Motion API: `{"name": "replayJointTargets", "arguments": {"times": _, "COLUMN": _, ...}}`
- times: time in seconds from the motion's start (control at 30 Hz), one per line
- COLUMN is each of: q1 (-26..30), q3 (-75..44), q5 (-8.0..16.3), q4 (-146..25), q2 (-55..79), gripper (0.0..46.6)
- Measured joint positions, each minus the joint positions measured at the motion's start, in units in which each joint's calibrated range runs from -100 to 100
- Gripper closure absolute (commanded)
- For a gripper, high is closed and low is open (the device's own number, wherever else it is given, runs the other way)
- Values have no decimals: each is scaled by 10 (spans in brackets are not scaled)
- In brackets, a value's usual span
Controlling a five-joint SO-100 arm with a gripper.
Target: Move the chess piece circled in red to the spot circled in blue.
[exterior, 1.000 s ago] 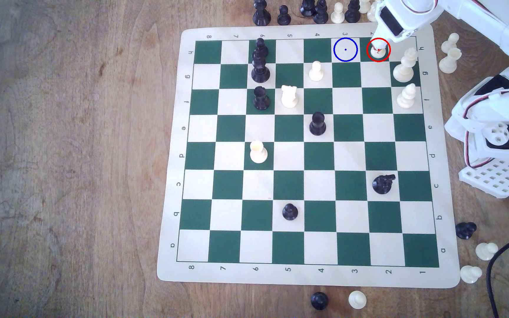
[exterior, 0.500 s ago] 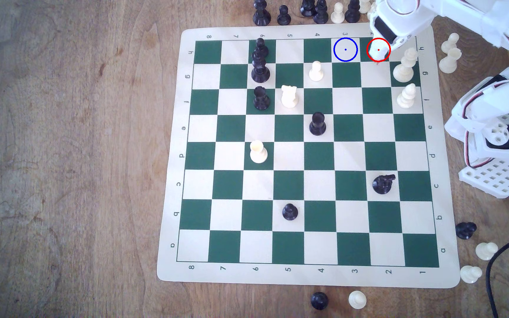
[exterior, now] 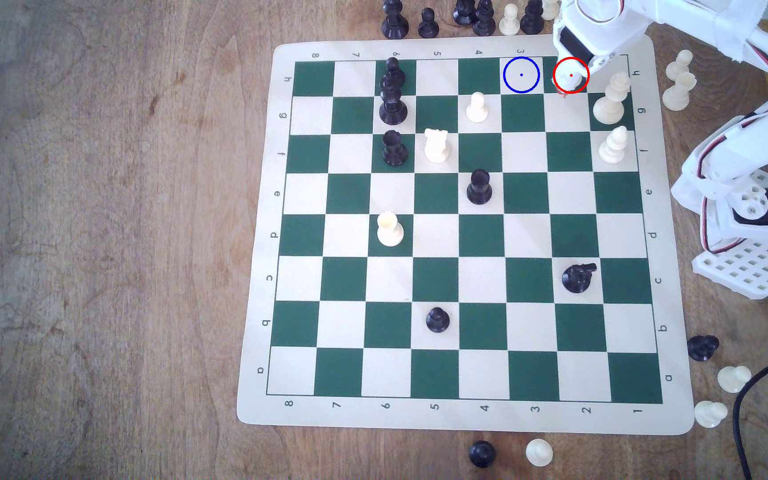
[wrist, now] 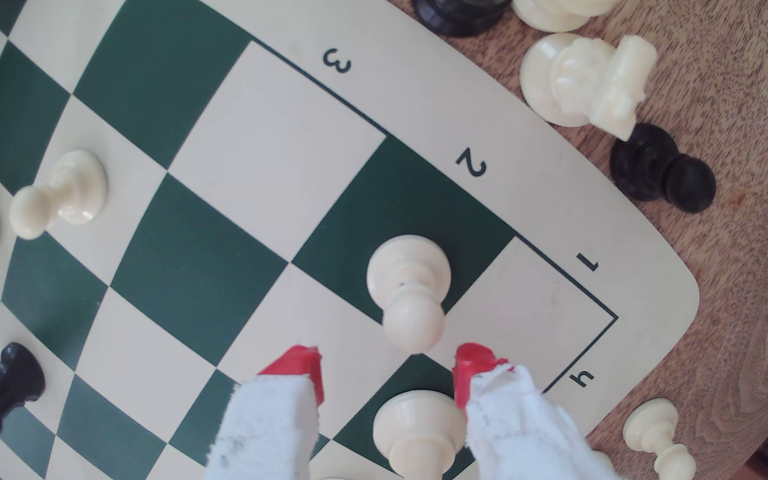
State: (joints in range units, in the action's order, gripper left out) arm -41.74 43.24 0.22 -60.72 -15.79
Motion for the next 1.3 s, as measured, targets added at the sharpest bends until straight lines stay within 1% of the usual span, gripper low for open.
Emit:
{"name": "replayJointTargets", "arguments": {"times": 0.13, "q1": -7, "q3": 0, "q5": -5, "q4": 18, "q2": 10, "gripper": 326}}
{"name": "replayJointTargets", "arguments": {"times": 0.43, "q1": -10, "q3": 0, "q5": -5, "q4": 41, "q2": 11, "gripper": 347}}
{"name": "replayJointTargets", "arguments": {"times": 0.6, "q1": 5, "q3": 0, "q5": -6, "q4": 50, "q2": 11, "gripper": 350}}
{"name": "replayJointTargets", "arguments": {"times": 0.7, "q1": 7, "q3": 0, "q5": -1, "q4": 60, "q2": 11, "gripper": 365}}
{"name": "replayJointTargets", "arguments": {"times": 0.83, "q1": 9, "q3": 0, "q5": -1, "q4": 60, "q2": 11, "gripper": 378}}
{"name": "replayJointTargets", "arguments": {"times": 0.9, "q1": 9, "q3": 0, "q5": -1, "q4": 60, "q2": 11, "gripper": 399}}
{"name": "replayJointTargets", "arguments": {"times": 1.03, "q1": 9, "q3": 0, "q5": -1, "q4": 60, "q2": 11, "gripper": 413}}
{"name": "replayJointTargets", "arguments": {"times": 1.1, "q1": 9, "q3": 0, "q5": -1, "q4": 60, "q2": 11, "gripper": 430}}
{"name": "replayJointTargets", "arguments": {"times": 1.17, "q1": 9, "q3": 0, "q5": -1, "q4": 60, "q2": 11, "gripper": 464}}
{"name": "replayJointTargets", "arguments": {"times": 1.3, "q1": 9, "q3": 0, "q5": -1, "q4": 61, "q2": 11, "gripper": 464}}
